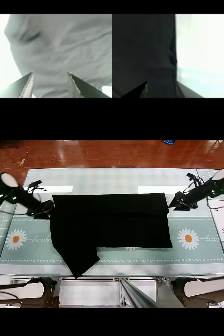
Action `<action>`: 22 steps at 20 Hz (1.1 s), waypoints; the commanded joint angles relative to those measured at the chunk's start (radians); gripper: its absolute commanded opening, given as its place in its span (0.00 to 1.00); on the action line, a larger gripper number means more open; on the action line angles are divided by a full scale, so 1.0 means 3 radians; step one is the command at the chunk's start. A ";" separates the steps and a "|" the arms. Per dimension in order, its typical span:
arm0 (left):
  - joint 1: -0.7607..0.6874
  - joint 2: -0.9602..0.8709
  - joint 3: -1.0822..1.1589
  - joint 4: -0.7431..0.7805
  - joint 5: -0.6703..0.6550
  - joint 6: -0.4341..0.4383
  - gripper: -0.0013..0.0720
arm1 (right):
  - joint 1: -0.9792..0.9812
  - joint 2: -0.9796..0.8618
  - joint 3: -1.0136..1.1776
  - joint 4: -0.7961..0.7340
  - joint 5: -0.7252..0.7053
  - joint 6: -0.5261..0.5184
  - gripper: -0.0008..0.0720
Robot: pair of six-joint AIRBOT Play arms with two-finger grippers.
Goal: Fold the shirts.
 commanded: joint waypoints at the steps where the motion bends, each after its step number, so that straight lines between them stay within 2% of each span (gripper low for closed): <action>1: 0.0387 0.0692 -0.0755 -0.0013 0.0081 -0.0033 0.71 | -0.0038 0.0744 -0.0875 -0.0094 -0.0416 -0.0014 0.57; 5: 0.1053 0.1512 -0.1920 -0.0604 0.0331 0.0170 0.71 | -0.0071 0.1592 -0.1868 0.0640 -0.0903 -0.0187 0.57; 7: 0.1316 0.1728 -0.2341 -0.0649 0.0328 0.0230 0.71 | -0.0065 0.1862 -0.2155 0.1078 -0.0917 -0.0310 0.57; 9: 0.1457 0.1817 -0.2633 -0.0731 0.0379 0.0181 0.71 | -0.0065 0.2028 -0.2303 0.1260 -0.0905 -0.0347 0.57; 11: 0.1445 0.1806 -0.2790 -0.1128 0.0460 0.0357 0.71 | -0.0065 0.2080 -0.2328 0.1292 -0.0860 -0.0345 0.57; 13: 0.1342 0.1806 -0.2836 -0.1343 0.0582 0.0402 0.71 | -0.0065 0.2079 -0.2328 0.1314 -0.0857 -0.0343 0.57; 19: 0.1052 0.1806 -0.2834 -0.0880 0.0797 0.0135 0.71 | -0.0065 0.2079 -0.2328 0.1325 -0.0857 -0.0342 0.57; 22: 0.1011 0.1733 -0.2843 -0.0965 0.0768 0.0136 0.71 | -0.0065 0.2079 -0.2328 0.1322 -0.0862 -0.0342 0.57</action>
